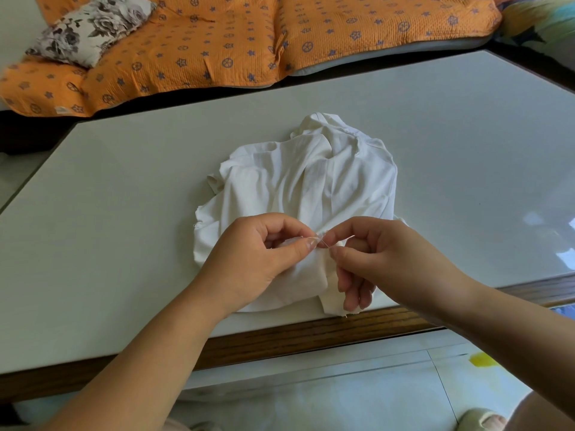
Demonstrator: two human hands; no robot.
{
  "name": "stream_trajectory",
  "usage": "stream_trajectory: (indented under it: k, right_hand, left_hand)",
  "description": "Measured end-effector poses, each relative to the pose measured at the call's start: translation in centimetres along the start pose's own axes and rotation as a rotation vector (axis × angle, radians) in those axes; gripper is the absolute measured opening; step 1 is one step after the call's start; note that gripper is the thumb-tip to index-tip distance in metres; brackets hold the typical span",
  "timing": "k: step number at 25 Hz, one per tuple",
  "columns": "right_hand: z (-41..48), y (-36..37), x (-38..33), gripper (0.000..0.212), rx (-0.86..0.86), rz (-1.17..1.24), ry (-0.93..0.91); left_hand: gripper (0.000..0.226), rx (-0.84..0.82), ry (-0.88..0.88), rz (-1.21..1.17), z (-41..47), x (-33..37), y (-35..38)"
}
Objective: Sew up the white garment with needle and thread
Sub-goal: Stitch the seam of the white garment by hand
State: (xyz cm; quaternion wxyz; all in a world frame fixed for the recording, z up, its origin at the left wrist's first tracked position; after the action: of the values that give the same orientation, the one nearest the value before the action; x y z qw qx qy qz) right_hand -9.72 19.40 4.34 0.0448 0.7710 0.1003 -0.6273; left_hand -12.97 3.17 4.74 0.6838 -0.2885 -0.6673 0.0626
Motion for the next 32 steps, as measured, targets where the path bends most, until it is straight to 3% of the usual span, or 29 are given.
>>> stream_trajectory:
  k: [7,14,20,22,29,32]
  right_hand:
    - [-0.1,0.0,-0.1,0.02,-0.008,0.005,-0.019]
    - [0.1,0.3,0.2,0.01,0.042,0.015,-0.038]
    - [0.2,0.6,0.3,0.011,0.052,0.096,-0.066]
    - [0.2,0.6,0.3,0.01,0.059,0.104,-0.072]
    - [0.3,0.7,0.2,0.003,0.094,0.149,-0.078]
    - [0.4,0.8,0.1,0.012,0.097,0.133,-0.093]
  left_hand:
    - [0.005,0.0,-0.006,-0.065,0.1,-0.3,-0.3]
    - [0.006,0.044,0.079,0.093,-0.3,0.3,0.2]
    - [0.017,0.07,0.009,0.019,-0.2,-0.1,0.8]
    - [0.009,0.077,0.01,0.019,-0.2,0.1,0.9]
    - [0.012,0.114,0.064,0.033,-0.4,0.7,0.6]
    - [0.011,0.127,0.067,0.101,-0.5,0.5,0.8]
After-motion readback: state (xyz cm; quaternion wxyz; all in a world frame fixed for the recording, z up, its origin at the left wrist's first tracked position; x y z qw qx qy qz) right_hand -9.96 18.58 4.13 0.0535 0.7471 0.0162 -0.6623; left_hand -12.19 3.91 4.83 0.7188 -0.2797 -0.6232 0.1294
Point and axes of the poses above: each hand's wrist, its own z-axis towards the middle knuckle, its own y-axis out of the palm, x = y × z, the point moved 6 cm from there along z, towards the middle knuckle, and after that the axes turned 10 degrees about z, right-handed, at the moved point
